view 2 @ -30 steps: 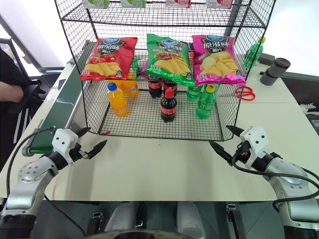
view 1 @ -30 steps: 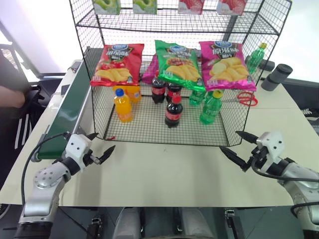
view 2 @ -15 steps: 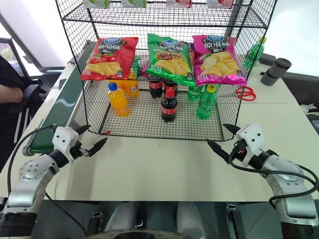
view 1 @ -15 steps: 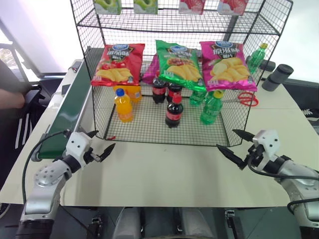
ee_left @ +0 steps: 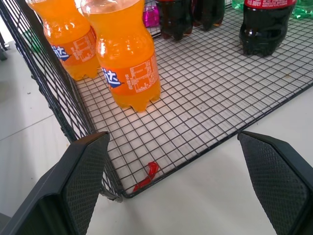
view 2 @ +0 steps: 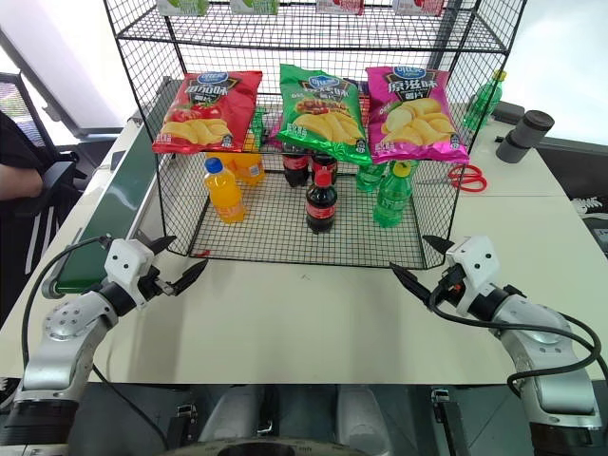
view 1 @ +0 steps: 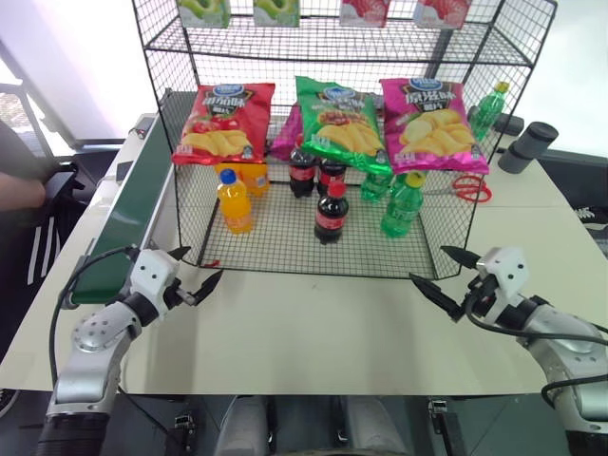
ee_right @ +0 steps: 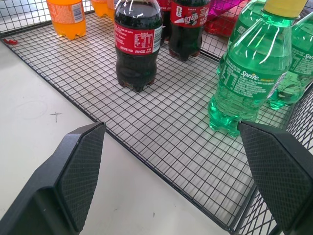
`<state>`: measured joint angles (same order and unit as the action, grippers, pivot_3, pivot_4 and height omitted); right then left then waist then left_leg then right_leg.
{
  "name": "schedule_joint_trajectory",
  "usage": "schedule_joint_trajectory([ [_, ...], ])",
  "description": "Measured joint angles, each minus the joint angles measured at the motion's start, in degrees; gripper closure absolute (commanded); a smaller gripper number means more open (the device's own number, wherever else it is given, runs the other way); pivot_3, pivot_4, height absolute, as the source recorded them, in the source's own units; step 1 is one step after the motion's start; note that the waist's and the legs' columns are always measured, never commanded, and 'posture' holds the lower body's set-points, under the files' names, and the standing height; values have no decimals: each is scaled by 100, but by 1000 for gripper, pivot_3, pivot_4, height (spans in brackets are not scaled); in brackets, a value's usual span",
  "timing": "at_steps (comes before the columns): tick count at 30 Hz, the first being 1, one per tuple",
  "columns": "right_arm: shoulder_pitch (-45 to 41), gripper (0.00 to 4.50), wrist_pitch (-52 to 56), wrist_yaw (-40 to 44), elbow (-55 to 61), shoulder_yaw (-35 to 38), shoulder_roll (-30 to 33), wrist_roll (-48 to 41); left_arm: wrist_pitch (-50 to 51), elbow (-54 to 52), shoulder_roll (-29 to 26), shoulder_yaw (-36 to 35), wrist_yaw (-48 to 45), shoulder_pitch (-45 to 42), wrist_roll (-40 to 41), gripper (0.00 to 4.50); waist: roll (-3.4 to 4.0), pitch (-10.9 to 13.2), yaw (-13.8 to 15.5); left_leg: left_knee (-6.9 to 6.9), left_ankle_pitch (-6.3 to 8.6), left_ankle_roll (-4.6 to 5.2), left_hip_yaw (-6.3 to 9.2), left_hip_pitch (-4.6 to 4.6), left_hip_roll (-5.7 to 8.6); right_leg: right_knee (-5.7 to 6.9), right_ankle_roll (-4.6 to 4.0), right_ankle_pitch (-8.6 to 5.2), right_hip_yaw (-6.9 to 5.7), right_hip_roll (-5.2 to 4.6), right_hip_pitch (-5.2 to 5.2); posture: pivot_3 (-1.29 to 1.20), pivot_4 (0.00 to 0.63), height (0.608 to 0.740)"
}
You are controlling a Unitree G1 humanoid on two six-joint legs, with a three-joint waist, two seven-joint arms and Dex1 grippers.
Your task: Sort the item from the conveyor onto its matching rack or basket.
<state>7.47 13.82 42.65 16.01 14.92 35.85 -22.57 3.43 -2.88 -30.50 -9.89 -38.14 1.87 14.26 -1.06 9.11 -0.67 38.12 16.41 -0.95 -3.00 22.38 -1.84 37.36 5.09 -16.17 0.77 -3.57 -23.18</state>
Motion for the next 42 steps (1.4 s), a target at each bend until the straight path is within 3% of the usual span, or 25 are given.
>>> schedule_joint_trajectory([
  [19, 57, 25, 219, -105, 241, -88, -4, -9, 105, -291, 52, 9, 16, 346, 3, 0, 0, 0, 1, -3, 1, 0, 1, 1, -1, -4, -5, -3, 0, -7, 0, 0, 150, 740],
  [42, -107, 25, 223, -140, 239, -213, 1, 45, 100, -272, 150, 208, 26, 182, -4, 0, 0, 0, -3, -9, 1, 0, 1, 3, -1, -14, -8, -4, 0, -10, -1, 0, 150, 740],
])
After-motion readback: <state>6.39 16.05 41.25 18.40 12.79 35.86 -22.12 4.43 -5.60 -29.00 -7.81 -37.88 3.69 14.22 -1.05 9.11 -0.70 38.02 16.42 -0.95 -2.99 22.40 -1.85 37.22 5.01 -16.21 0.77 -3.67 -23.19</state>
